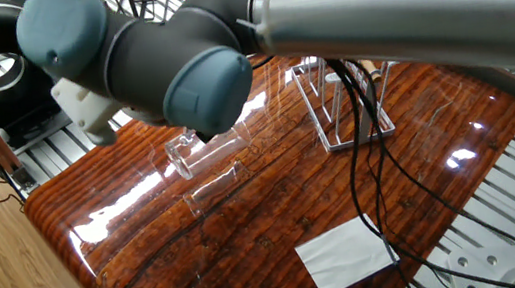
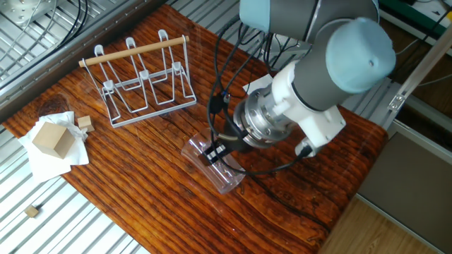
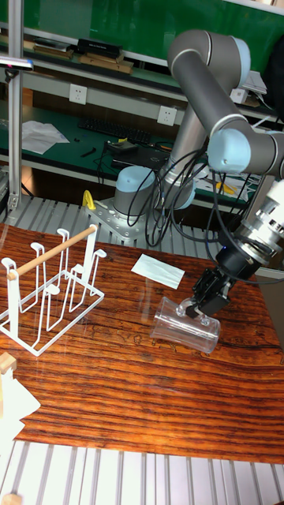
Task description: Put the cup on the cup rack
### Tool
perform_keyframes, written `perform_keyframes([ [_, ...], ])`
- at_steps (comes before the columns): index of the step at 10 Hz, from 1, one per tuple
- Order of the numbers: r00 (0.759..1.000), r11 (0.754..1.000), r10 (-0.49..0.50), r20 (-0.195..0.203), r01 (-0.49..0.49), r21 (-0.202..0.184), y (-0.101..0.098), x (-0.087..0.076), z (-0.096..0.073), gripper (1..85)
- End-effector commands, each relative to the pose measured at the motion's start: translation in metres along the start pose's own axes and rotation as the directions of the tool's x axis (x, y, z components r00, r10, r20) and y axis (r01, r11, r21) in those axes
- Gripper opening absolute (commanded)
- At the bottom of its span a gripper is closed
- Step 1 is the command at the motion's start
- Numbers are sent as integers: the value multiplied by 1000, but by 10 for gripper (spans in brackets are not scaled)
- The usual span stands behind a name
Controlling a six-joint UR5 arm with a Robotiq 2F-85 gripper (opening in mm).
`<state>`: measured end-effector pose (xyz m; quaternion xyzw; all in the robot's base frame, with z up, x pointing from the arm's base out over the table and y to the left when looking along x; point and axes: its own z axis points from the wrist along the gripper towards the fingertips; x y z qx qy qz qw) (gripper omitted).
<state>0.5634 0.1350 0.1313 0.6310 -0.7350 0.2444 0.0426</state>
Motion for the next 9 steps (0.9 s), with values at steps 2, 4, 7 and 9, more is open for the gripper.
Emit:
perform_keyframes([
  [2,997,999,40,71,-39,-15,-3,-4,-8,10],
  [4,996,999,40,83,-39,-17,-5,0,-11,10],
  [7,992,998,55,115,-53,-25,-5,2,-15,10],
  [9,987,997,77,141,-73,-34,-4,3,-17,10],
])
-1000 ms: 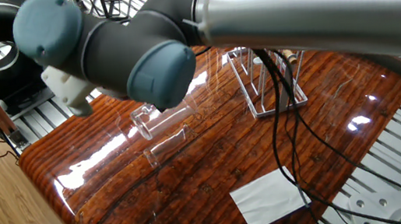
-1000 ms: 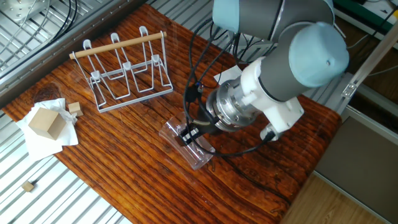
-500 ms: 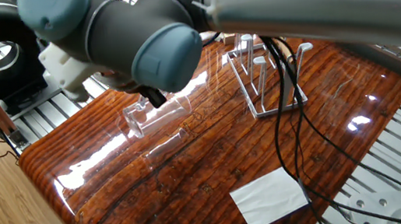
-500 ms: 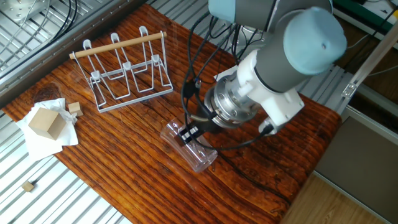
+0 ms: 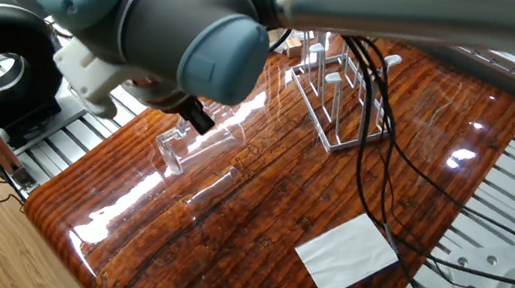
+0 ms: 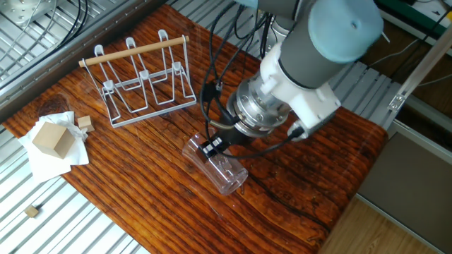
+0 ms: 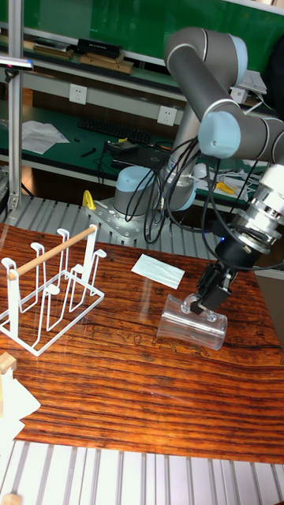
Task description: Put the cup on the cup rack
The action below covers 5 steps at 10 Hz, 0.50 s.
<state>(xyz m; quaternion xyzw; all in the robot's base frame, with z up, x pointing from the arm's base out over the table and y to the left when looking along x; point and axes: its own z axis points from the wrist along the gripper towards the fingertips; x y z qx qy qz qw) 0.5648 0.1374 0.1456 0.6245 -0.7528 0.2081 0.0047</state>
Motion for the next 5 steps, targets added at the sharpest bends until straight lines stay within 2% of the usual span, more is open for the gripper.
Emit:
perform_keyframes([
  [1,998,999,34,52,-33,-12,1,0,-5,10],
  [5,996,998,51,75,-50,-24,3,1,-7,10],
])
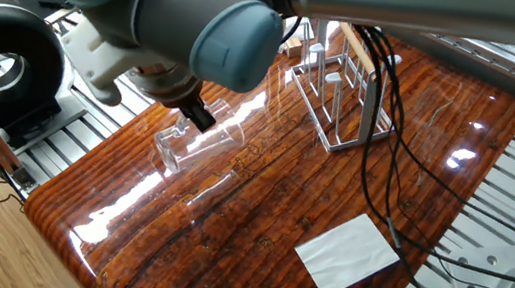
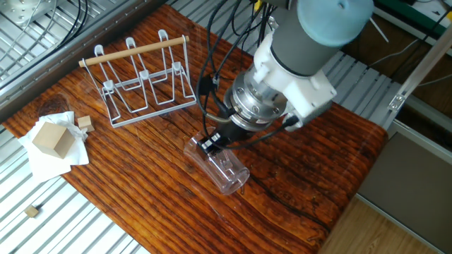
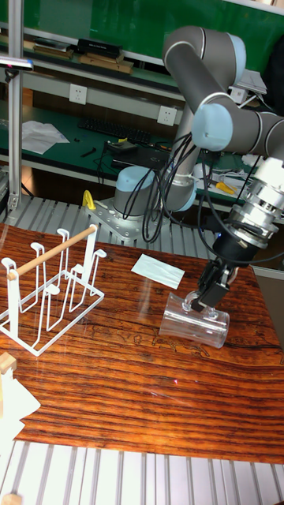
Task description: Put the cup on the cup rack
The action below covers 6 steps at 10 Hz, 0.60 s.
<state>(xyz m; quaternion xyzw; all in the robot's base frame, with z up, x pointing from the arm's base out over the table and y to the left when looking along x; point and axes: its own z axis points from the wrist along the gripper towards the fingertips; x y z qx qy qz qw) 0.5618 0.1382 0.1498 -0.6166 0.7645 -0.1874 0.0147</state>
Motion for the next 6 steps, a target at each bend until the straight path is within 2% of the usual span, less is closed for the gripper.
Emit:
perform_keyframes([
  [1,999,1000,22,26,-21,-11,2,1,-4,10],
  [4,998,999,48,35,-48,-7,1,-4,-7,10],
  [6,998,998,56,15,-56,3,-4,-16,-10,10],
])
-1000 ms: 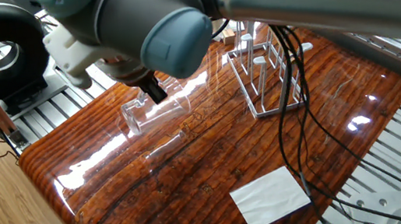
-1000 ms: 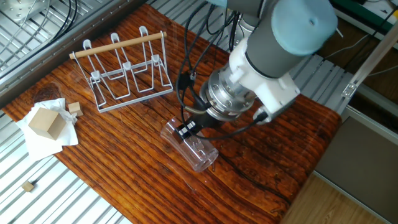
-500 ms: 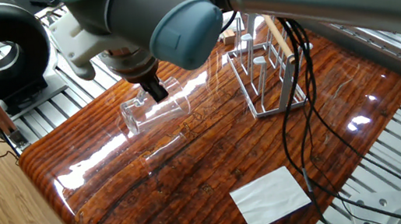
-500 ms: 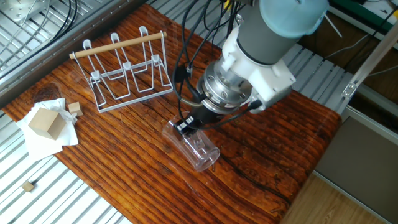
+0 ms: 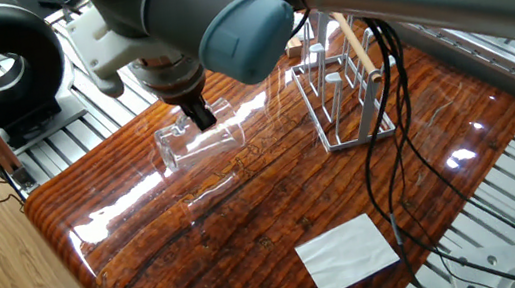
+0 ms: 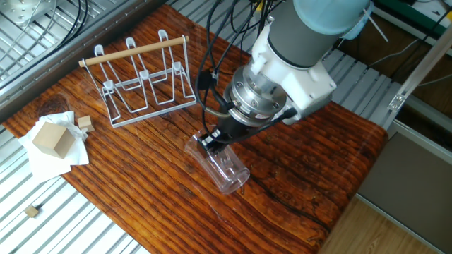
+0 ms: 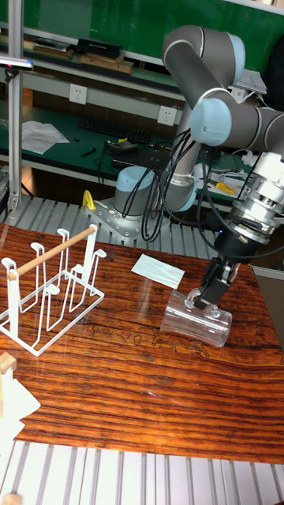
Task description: Put the cup on the cup rack
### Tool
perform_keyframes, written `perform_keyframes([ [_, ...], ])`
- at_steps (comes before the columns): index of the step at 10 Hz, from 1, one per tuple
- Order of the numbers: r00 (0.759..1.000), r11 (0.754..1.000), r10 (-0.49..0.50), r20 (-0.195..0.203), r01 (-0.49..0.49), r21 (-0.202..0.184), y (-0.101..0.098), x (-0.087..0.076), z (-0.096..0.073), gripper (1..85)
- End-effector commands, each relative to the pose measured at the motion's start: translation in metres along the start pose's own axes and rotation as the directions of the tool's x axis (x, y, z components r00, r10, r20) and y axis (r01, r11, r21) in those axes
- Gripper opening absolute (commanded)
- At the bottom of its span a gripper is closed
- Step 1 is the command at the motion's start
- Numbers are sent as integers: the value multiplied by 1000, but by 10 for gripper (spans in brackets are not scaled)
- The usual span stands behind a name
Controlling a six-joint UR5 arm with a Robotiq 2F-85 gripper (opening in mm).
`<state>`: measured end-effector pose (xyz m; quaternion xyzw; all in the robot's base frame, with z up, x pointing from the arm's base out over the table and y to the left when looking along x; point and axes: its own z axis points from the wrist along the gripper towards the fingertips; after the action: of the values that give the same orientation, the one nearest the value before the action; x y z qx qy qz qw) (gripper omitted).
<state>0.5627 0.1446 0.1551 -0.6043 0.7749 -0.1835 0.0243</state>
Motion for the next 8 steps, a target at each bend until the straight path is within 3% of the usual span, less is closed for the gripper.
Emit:
perform_keyframes([
  [1,999,999,41,16,-41,-6,-2,-23,-3,10],
  [4,994,995,102,35,-101,-21,2,-28,-3,10],
  [6,992,991,125,34,-123,-55,10,-29,-3,10],
  [7,991,989,132,28,-130,-64,13,-28,-3,10],
  [8,991,990,131,-1,-131,-51,10,-20,-3,10],
])
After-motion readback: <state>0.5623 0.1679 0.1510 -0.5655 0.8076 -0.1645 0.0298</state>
